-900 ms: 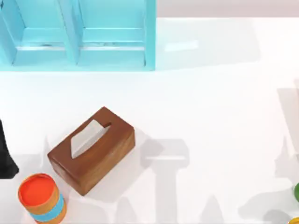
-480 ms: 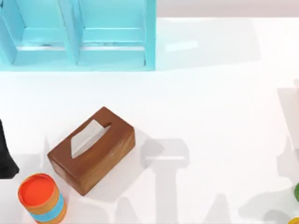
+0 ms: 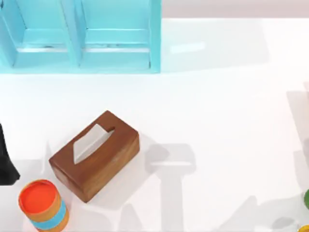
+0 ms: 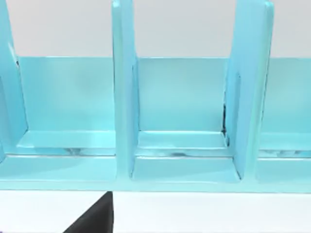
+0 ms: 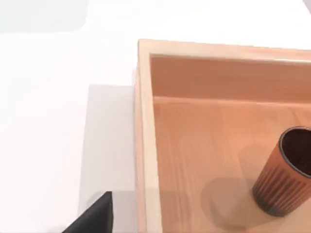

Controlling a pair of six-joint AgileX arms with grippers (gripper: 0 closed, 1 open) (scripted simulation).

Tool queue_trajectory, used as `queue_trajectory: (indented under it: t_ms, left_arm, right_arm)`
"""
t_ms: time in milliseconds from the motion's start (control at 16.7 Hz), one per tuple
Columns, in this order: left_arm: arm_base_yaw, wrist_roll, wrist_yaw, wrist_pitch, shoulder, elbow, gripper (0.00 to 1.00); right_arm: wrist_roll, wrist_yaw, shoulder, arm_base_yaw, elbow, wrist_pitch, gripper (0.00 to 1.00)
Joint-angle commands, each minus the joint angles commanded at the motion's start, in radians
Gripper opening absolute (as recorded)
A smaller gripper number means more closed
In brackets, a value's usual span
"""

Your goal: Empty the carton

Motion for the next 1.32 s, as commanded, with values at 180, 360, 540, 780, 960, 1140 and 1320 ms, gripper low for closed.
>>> queue_trajectory:
  t_ms: [180, 360, 540, 780, 960, 1140, 1320]
  left_arm:
    - [0.000, 0.000, 0.000, 0.000, 0.000, 0.000, 1.00]
    - [0.000, 0.000, 0.000, 0.000, 0.000, 0.000, 1.00]
    - [0.000, 0.000, 0.000, 0.000, 0.000, 0.000, 1.00]
    - [0.000, 0.000, 0.000, 0.000, 0.000, 0.000, 1.00]
    - [0.000, 0.000, 0.000, 0.000, 0.000, 0.000, 1.00]
    - [0.000, 0.000, 0.000, 0.000, 0.000, 0.000, 1.00]
    - [0.000, 0.000, 0.000, 0.000, 0.000, 0.000, 1.00]
  right_arm:
    - [-0.041, 0.000, 0.125, -0.038, 0.103, -0.096, 1.00]
    - [-0.082, -0.005, 0.252, -0.073, 0.204, -0.194, 1.00]
    - [-0.122, -0.006, 0.380, -0.111, 0.304, -0.293, 1.00]
    - [-0.173, -0.007, 0.549, -0.164, 0.439, -0.423, 1.00]
    - [-0.214, -0.002, 0.676, -0.203, 0.539, -0.522, 1.00]
    - [-0.257, -0.004, 0.803, -0.238, 0.640, -0.620, 1.00]
    - [-0.291, -0.005, 0.929, -0.282, 0.741, -0.717, 1.00]
